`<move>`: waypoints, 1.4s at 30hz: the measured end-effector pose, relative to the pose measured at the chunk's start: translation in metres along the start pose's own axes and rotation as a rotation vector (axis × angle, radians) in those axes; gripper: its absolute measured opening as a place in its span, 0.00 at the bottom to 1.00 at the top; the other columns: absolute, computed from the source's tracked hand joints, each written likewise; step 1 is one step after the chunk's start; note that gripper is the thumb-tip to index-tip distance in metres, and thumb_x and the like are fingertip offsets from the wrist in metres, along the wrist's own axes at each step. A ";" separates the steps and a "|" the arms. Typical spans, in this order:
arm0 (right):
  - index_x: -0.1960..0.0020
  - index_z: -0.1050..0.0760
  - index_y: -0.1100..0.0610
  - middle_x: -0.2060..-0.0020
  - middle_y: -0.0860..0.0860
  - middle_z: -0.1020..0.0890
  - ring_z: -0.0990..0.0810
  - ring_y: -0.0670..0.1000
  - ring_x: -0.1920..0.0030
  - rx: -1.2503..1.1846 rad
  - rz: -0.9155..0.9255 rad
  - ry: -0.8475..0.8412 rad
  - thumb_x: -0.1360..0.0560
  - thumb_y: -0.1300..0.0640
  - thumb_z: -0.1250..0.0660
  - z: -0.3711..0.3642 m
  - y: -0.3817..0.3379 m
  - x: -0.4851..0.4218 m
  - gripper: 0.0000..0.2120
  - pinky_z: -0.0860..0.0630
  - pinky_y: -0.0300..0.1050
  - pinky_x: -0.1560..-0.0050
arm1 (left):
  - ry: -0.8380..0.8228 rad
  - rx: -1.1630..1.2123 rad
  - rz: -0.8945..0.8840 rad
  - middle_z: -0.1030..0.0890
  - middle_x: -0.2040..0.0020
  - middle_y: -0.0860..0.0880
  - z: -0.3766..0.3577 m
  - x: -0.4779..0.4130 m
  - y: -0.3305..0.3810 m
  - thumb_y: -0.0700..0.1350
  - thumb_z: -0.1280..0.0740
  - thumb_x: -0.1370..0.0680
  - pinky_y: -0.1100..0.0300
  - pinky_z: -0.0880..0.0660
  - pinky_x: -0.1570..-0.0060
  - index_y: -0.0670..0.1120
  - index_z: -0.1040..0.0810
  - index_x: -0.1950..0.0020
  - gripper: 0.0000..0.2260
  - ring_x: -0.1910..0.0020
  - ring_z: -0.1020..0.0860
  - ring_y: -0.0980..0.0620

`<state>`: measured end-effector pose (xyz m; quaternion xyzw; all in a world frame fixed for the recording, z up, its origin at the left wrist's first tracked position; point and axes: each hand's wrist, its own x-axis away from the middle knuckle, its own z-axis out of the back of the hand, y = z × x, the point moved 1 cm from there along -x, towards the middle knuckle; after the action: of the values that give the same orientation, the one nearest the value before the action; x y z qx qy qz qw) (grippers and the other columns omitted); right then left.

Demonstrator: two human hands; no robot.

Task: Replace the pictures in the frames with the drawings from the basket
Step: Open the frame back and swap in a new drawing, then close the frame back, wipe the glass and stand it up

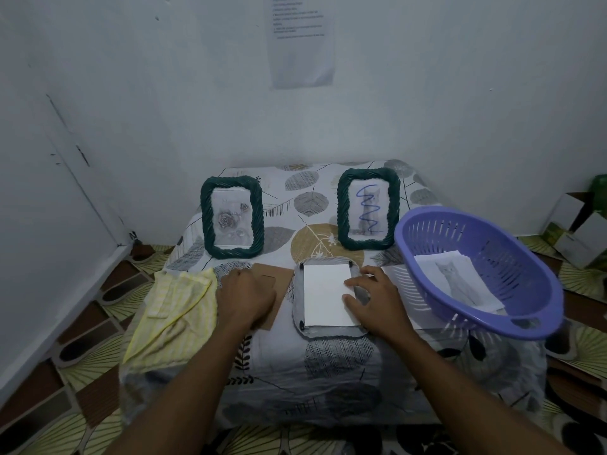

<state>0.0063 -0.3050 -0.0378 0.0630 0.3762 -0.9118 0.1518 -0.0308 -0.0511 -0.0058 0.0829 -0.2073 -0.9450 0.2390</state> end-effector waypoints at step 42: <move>0.45 0.19 0.59 0.63 0.51 0.17 0.20 0.50 0.59 0.127 -0.054 -0.103 0.27 0.52 0.29 0.017 -0.016 -0.018 0.14 0.22 0.46 0.54 | -0.040 0.365 -0.418 0.20 0.41 0.46 -0.032 0.028 0.034 0.45 0.31 0.25 0.53 0.30 0.38 0.46 0.21 0.37 0.16 0.39 0.27 0.48</move>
<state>0.0181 -0.3026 -0.0109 0.0150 0.3109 -0.9396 0.1420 -0.0324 -0.1032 -0.0214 0.1471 -0.3573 -0.9222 0.0157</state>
